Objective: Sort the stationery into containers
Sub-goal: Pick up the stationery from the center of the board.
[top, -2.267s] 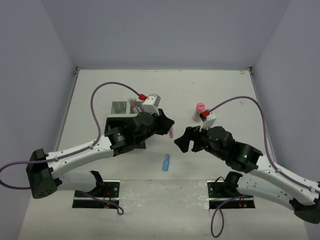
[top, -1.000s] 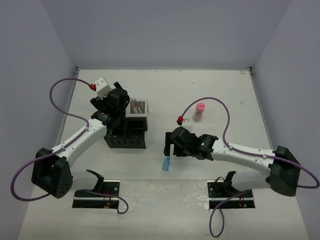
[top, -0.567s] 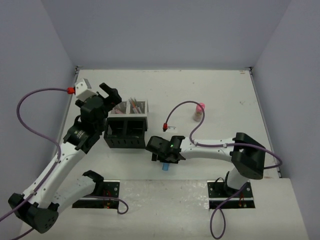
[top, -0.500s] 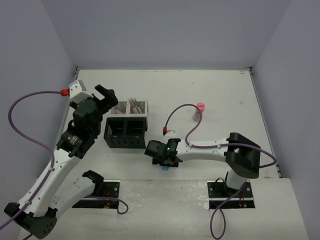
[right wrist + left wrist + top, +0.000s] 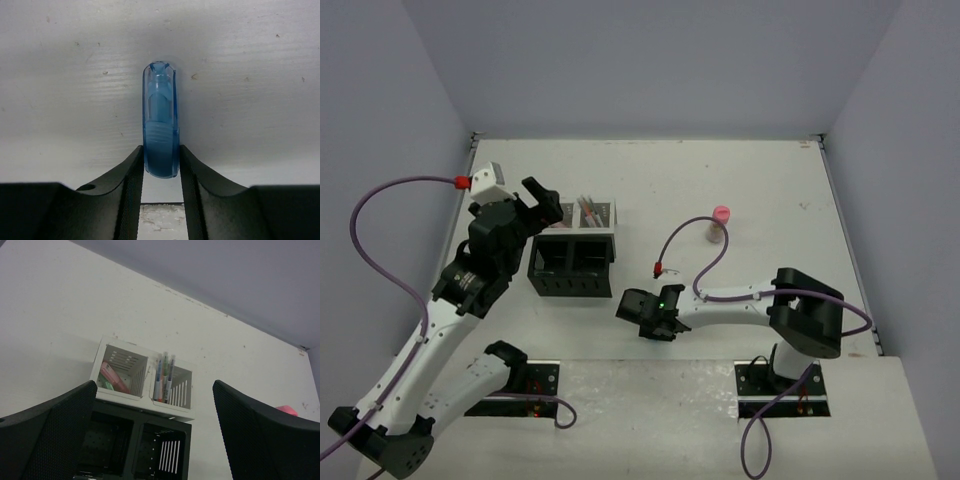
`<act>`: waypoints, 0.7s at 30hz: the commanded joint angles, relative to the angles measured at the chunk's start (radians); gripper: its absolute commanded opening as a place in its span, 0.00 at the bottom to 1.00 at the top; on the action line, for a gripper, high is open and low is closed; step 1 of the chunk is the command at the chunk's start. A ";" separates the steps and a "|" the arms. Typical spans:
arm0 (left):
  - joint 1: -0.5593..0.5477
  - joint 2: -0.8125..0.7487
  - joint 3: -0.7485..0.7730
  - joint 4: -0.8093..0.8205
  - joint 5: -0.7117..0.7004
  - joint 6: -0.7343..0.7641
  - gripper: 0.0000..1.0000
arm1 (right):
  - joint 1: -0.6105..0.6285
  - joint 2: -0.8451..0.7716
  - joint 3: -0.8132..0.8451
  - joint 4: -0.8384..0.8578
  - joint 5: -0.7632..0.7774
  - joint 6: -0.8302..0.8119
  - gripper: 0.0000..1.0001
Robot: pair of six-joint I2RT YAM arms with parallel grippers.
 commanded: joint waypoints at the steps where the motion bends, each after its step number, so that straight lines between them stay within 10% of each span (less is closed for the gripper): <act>1: 0.008 0.000 0.028 -0.015 0.102 0.027 1.00 | 0.009 -0.006 -0.062 0.086 0.015 0.027 0.07; 11: -0.046 0.077 -0.104 0.246 0.633 -0.137 1.00 | 0.037 -0.393 -0.070 -0.016 0.273 -0.168 0.00; 21: -0.376 0.237 -0.103 0.500 0.660 -0.228 0.94 | 0.049 -0.846 -0.225 0.232 0.288 -0.574 0.00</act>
